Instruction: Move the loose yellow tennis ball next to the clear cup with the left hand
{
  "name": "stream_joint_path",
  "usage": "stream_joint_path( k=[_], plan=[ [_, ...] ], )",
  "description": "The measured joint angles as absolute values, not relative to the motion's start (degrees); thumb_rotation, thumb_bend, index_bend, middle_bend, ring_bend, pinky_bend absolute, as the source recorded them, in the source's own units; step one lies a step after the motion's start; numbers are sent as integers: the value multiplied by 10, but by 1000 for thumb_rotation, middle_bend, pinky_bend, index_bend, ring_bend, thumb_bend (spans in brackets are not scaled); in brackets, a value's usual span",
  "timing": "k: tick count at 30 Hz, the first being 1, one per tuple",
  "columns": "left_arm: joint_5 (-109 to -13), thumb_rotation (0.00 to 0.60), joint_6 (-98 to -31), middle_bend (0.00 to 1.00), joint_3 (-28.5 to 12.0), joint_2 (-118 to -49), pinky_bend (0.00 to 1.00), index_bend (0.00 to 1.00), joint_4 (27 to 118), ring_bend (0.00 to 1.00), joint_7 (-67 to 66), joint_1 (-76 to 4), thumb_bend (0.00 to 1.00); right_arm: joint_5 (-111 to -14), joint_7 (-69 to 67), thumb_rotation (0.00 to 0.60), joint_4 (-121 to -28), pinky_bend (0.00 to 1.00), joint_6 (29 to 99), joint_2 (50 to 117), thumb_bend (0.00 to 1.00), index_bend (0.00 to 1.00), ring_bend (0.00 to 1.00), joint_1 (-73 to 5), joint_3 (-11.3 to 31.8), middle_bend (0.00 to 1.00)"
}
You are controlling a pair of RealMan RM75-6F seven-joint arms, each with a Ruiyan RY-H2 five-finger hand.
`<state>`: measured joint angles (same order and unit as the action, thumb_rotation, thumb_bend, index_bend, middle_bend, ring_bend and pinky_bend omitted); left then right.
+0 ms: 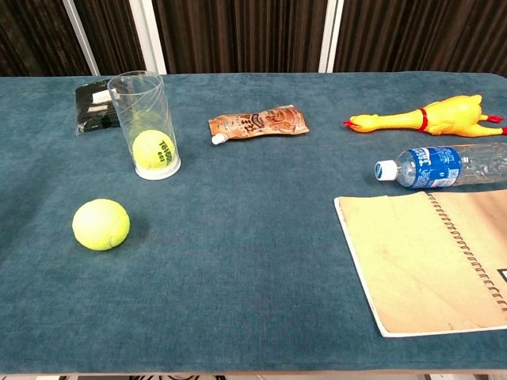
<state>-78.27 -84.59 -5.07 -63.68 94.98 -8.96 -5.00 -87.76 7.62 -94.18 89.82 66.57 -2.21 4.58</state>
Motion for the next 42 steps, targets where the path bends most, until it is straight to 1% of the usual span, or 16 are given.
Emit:
stream_joint_path(
  k=[17, 26, 32, 35, 42],
  plan=[
    [-794, 600, -845, 43, -48, -636, 119, 160, 949, 82, -81, -52, 65, -877, 75, 600, -943, 0, 898, 665, 351, 106, 5, -22, 46, 0],
    [-840, 600, -823, 45, -34, -629, 126, 160, 960, 82, -58, -68, 65, -874, 75, 600, -945, 0, 899, 663, 352, 106, 5, -21, 47, 0],
    [-852, 600, -779, 46, -34, -622, 155, 160, 986, 82, -74, -100, 65, -876, 75, 600, -946, 0, 901, 663, 352, 106, 5, -20, 47, 0],
    [-853, 600, -740, 46, -36, -620, 158, 160, 1002, 82, -88, -126, 65, -874, 72, 600, -946, 0, 904, 661, 352, 106, 5, -19, 49, 0],
    [-828, 600, -618, 52, -40, -624, 158, 160, 1035, 82, -118, -196, 64, -872, 69, 600, -947, 0, 906, 659, 352, 106, 5, -18, 51, 0]
  ],
)
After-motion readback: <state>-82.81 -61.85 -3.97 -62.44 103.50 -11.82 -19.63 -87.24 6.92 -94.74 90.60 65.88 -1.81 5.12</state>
